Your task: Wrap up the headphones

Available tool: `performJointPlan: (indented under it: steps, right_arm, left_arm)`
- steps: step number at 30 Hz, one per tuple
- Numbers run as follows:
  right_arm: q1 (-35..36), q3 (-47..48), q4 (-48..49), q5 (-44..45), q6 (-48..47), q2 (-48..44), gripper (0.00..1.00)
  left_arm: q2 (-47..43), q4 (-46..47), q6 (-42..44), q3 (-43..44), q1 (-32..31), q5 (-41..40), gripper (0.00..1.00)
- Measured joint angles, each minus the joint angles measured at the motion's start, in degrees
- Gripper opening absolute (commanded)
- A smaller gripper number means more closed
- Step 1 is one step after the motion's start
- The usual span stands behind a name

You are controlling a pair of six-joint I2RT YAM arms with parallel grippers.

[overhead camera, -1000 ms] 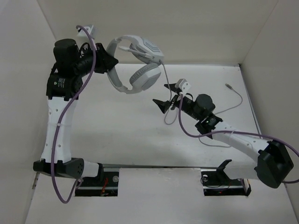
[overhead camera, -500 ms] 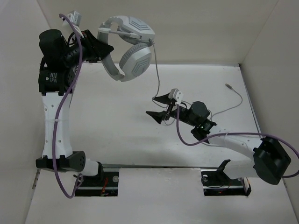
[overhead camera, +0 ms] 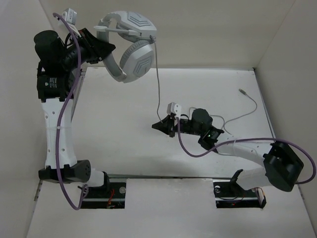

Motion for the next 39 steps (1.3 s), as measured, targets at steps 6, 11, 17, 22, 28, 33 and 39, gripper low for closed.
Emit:
performJointPlan:
  steps: [6, 11, 17, 22, 28, 33, 39]
  right_arm:
    - [-2.43, 11.43, -22.64, -1.05, -7.26, -0.39, 0.00]
    - [-3.78, 30.82, -48.33, 9.31, -27.06, 0.17, 0.00]
    - [-5.44, 43.71, -63.82, 31.06, -54.73, 0.87, 0.00]
    - [-9.09, 49.64, -64.89, 44.33, -72.74, 3.41, 0.00]
    - [-8.20, 59.06, -57.88, 49.07, -83.60, 7.21, 0.00]
    - [-3.58, 63.34, -49.53, 48.11, -87.36, 9.57, 0.00]
    - [-1.86, 63.63, -45.99, 46.14, -84.52, 12.87, 0.00]
  left_arm:
    - [-0.76, 2.89, 1.18, -3.50, -1.16, -7.61, 0.00]
    - [-0.37, 3.56, 8.00, -9.09, -5.92, -23.76, 0.00]
    - [2.62, 3.54, 17.33, -16.28, -10.69, -42.60, 0.00]
    - [5.90, 2.99, 21.64, -20.33, -12.96, -51.25, 0.00]
    - [7.50, 2.36, 25.31, -24.81, -19.41, -54.55, 0.00]
    - [7.65, 2.54, 28.15, -26.67, -27.69, -53.72, 0.00]
    - [7.28, 2.64, 30.38, -26.91, -34.01, -51.54, 0.00]
